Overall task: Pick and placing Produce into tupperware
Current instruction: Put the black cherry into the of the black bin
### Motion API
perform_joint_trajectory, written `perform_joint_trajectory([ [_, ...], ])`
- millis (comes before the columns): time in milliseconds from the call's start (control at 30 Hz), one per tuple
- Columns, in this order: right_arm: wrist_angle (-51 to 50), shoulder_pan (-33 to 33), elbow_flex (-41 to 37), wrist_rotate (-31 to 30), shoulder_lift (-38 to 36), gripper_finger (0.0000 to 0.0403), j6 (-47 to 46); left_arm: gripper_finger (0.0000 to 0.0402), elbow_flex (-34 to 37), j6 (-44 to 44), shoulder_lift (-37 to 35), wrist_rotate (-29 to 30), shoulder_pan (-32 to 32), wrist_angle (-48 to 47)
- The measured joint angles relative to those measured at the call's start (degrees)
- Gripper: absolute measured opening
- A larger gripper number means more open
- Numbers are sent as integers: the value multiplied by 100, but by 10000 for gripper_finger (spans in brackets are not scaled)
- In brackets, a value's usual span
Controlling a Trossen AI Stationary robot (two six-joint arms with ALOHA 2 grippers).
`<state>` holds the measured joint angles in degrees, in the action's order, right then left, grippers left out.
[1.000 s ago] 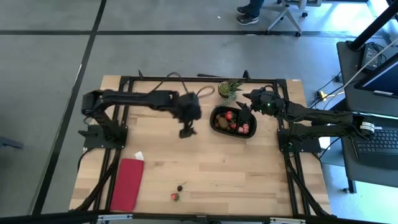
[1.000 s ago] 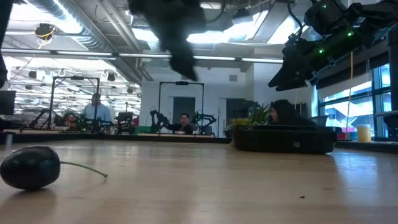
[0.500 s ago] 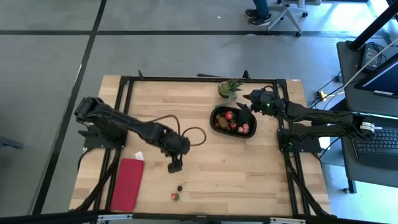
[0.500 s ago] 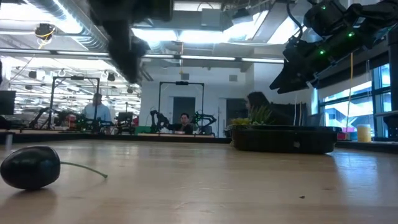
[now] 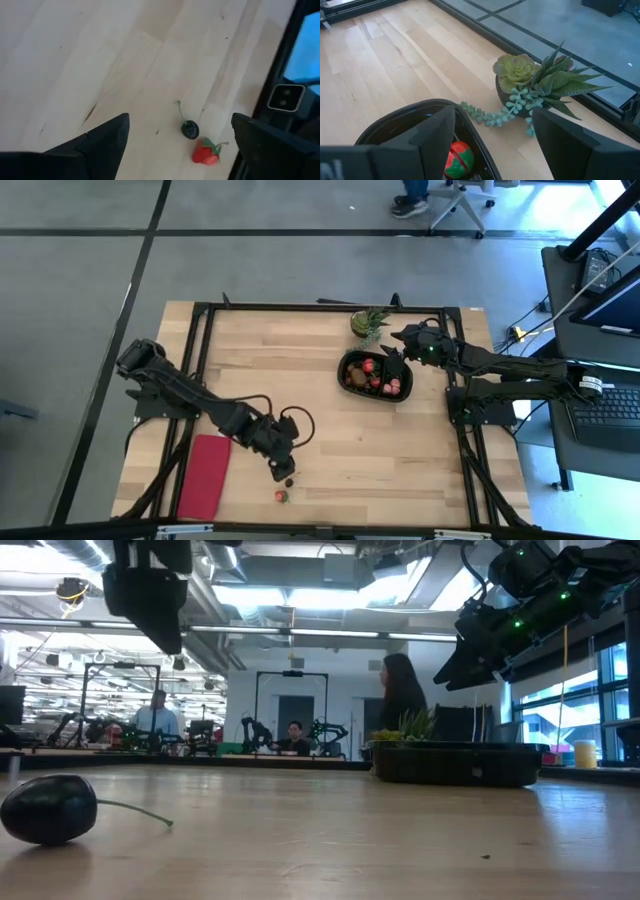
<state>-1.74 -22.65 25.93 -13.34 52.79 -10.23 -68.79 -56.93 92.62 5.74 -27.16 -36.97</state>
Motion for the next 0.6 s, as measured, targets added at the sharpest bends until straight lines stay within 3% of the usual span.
perform_joint_trajectory([
  [200, -26, 1, 0, 2, 1, 268, -9, 340, -241, -381, 489, 52, -141, 9],
  [333, -119, 0, 0, 4, 1, 268, -1, 340, -734, -464, 1105, -343, -139, -166],
  [500, -243, 2, 0, 3, -2, 268, -4, 340, -1448, -963, 1744, -618, -141, -1359],
  [600, -412, 2, 0, 6, -2, 268, -28, 340, -1796, -1038, 2035, -647, -193, -1577],
])
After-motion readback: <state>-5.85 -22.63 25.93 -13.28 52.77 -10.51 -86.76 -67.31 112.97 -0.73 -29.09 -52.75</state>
